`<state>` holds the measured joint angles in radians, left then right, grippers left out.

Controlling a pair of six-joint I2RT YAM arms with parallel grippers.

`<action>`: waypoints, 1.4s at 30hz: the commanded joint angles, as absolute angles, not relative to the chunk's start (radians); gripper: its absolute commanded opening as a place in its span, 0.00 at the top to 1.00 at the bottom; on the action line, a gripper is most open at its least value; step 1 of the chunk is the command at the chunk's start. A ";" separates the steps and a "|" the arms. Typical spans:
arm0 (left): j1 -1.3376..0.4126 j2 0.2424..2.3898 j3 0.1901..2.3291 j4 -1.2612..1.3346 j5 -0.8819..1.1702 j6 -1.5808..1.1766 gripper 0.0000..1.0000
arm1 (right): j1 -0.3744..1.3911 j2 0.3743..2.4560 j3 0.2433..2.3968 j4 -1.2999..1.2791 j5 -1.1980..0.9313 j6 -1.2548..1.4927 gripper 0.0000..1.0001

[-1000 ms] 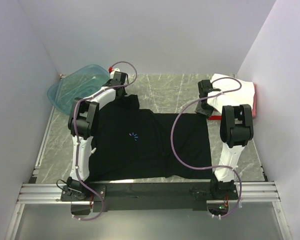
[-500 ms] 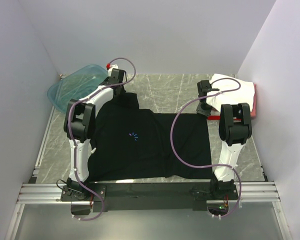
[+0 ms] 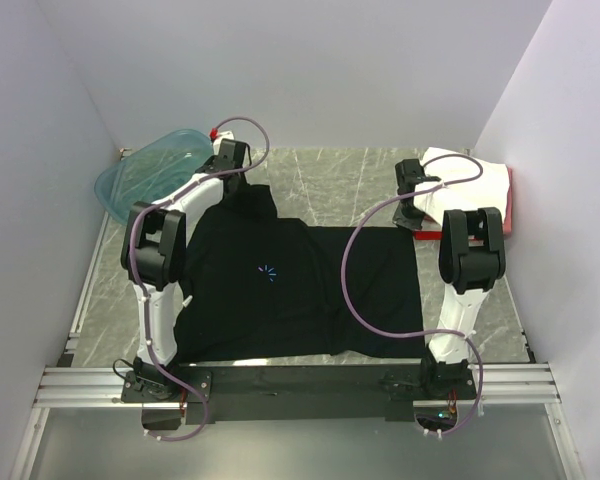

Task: Fold and stack the t-shirts
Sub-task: Fold the tshirt

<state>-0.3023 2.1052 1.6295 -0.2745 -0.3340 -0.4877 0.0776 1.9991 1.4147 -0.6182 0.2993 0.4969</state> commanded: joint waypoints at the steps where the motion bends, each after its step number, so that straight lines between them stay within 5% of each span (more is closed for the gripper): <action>1: -0.296 2.036 1.629 -0.250 -0.330 -0.492 1.00 | 0.074 1.942 1.430 -0.612 0.336 0.485 0.99; 9: -0.295 2.033 1.628 -0.253 -0.327 -0.486 1.00 | 0.066 2.006 1.474 -0.620 0.338 0.483 0.76; 12: -0.293 2.028 1.626 -0.256 -0.334 -0.482 1.00 | 0.055 2.005 1.468 -0.614 0.316 0.479 0.56; 18: -0.291 2.017 1.614 -0.250 -0.327 -0.483 1.00 | 0.009 1.977 1.404 -0.561 0.187 0.457 0.49; 26: -0.285 2.002 1.594 -0.245 -0.324 -0.483 1.00 | 0.003 2.019 1.396 -0.560 0.083 0.431 0.57; 36: -0.279 1.991 1.580 -0.242 -0.321 -0.489 1.00 | 0.005 2.022 1.404 -0.569 0.093 0.422 1.00; 42: -0.275 1.928 1.539 -0.221 -0.317 -0.495 1.00 | 0.005 1.904 1.358 -0.566 0.193 0.431 1.00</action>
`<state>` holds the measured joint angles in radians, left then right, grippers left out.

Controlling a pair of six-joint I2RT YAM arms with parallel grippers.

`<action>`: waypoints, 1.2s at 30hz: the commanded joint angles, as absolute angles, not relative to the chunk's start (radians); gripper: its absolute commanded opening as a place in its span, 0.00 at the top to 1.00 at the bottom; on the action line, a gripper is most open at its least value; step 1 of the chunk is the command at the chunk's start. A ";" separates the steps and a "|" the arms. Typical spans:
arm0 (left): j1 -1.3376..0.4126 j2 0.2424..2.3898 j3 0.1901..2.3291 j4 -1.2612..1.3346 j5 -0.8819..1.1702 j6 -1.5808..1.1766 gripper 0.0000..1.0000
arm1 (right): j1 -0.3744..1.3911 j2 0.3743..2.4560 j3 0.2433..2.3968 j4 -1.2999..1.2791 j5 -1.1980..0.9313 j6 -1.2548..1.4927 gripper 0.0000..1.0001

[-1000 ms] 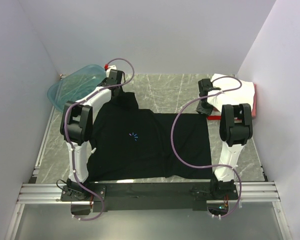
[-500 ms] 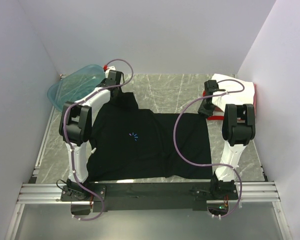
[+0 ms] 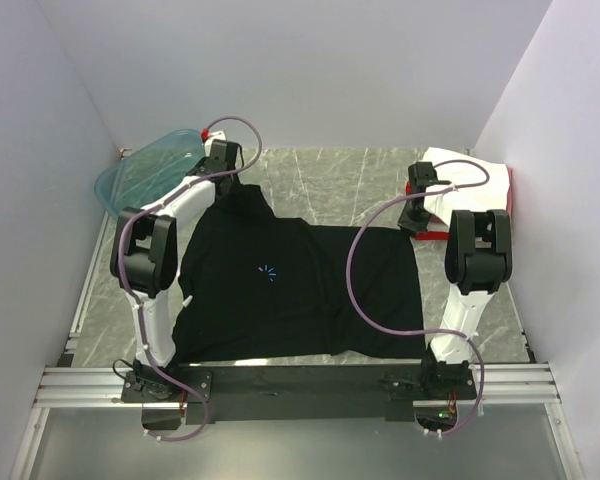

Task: Fold and stack the t-shirts
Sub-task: Fold the tshirt

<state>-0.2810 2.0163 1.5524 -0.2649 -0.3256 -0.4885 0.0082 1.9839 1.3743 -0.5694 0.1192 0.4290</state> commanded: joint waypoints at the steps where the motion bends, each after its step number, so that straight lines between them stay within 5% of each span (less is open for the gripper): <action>1: -0.276 1.905 1.531 -0.216 -0.319 -0.497 1.00 | 0.005 1.881 1.361 -0.572 0.227 0.431 1.00; 17: -0.273 1.691 1.324 -0.173 -0.385 -0.534 1.00 | 0.005 1.812 1.410 -0.658 0.337 0.425 1.00; 36: -0.296 1.102 0.769 -0.178 -0.388 -0.712 1.00 | 0.063 1.487 1.056 -0.660 0.360 0.485 1.00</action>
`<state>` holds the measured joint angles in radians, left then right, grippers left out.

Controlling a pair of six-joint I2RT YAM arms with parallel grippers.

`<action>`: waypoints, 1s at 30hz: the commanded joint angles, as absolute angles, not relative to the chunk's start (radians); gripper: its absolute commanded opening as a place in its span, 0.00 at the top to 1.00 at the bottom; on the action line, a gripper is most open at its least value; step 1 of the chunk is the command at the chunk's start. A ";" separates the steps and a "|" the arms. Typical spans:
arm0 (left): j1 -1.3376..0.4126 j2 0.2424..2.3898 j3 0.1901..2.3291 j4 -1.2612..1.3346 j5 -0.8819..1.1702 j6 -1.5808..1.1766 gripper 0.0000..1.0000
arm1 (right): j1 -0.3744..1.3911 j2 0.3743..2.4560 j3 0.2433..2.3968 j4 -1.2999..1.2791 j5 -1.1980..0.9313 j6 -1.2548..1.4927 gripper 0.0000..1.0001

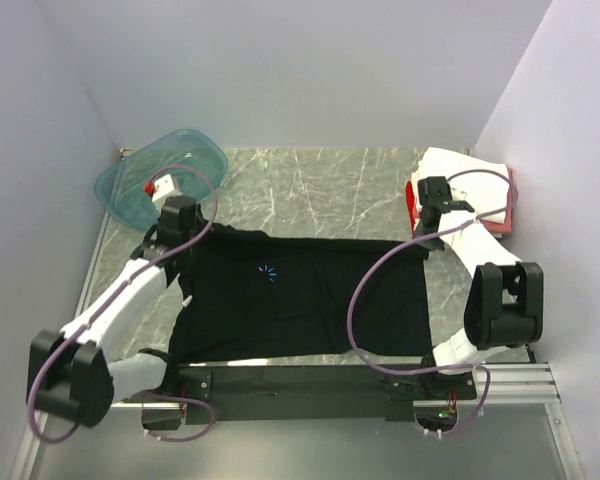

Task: Fold and stack the t-shirts
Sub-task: Fold the tshirt

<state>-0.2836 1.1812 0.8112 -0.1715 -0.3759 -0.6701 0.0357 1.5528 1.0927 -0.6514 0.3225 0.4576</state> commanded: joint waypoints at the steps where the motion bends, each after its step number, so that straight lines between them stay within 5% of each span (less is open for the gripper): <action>1: -0.301 1.082 0.740 -0.192 -0.396 -0.725 1.00 | 0.067 1.473 1.042 -0.661 0.360 0.488 1.00; 30: -0.408 0.571 0.505 -0.489 -0.474 -0.934 1.00 | 0.222 1.230 0.905 -0.911 0.563 0.669 1.00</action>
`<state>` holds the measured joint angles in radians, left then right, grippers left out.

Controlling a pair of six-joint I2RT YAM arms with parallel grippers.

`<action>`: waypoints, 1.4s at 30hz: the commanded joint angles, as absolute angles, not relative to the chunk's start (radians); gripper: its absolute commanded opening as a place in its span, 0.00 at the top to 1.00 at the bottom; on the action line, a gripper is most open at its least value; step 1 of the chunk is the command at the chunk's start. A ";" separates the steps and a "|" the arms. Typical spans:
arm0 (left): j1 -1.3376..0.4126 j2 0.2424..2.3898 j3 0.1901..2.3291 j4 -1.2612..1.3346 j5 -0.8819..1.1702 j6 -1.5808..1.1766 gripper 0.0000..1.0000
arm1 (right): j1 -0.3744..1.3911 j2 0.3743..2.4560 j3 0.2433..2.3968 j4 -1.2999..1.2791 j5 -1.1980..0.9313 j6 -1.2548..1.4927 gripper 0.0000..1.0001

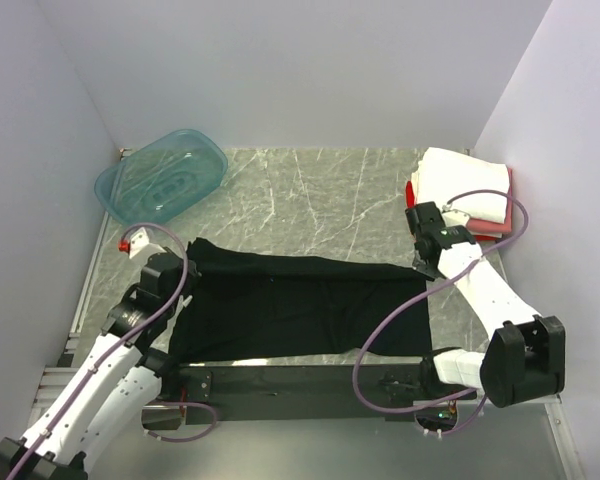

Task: Fold and stack the t-shirts
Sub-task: Fold the tshirt

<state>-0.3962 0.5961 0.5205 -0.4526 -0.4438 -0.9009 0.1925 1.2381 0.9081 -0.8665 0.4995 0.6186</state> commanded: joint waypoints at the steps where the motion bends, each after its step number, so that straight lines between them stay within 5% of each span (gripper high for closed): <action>1: -0.419 0.563 0.503 -0.497 -0.472 -0.949 0.99 | 0.247 1.235 0.905 -0.917 0.568 0.675 1.00; 6: -0.449 0.509 0.499 -0.543 -0.477 -0.989 0.94 | 0.334 1.220 0.897 -0.965 0.635 0.758 0.98; 8: -0.471 0.479 0.502 -0.561 -0.486 -1.009 0.85 | 0.360 1.207 0.903 -0.985 0.647 0.781 0.79; 10: -0.504 0.456 0.511 -0.595 -0.517 -1.035 0.65 | 0.368 1.198 0.914 -1.018 0.661 0.813 0.56; 13: -0.544 0.419 0.531 -0.633 -0.551 -1.060 0.46 | 0.373 1.169 0.934 -1.057 0.670 0.831 0.40; 19: -0.555 0.446 0.558 -0.585 -0.548 -1.006 0.36 | 0.374 1.118 0.973 -1.030 0.644 0.775 0.33; 32: -0.566 1.044 0.571 -0.068 -0.337 -0.896 0.29 | 0.115 1.339 0.880 -0.654 0.309 0.555 0.31; 42: -0.497 1.396 0.601 0.097 -0.289 -0.865 0.23 | 0.017 1.545 0.939 -0.583 0.282 0.519 0.33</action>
<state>-0.5266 1.3506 0.5781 -0.0006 -0.3374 -0.8913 0.0471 1.5234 0.8997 -0.6353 0.2928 0.5438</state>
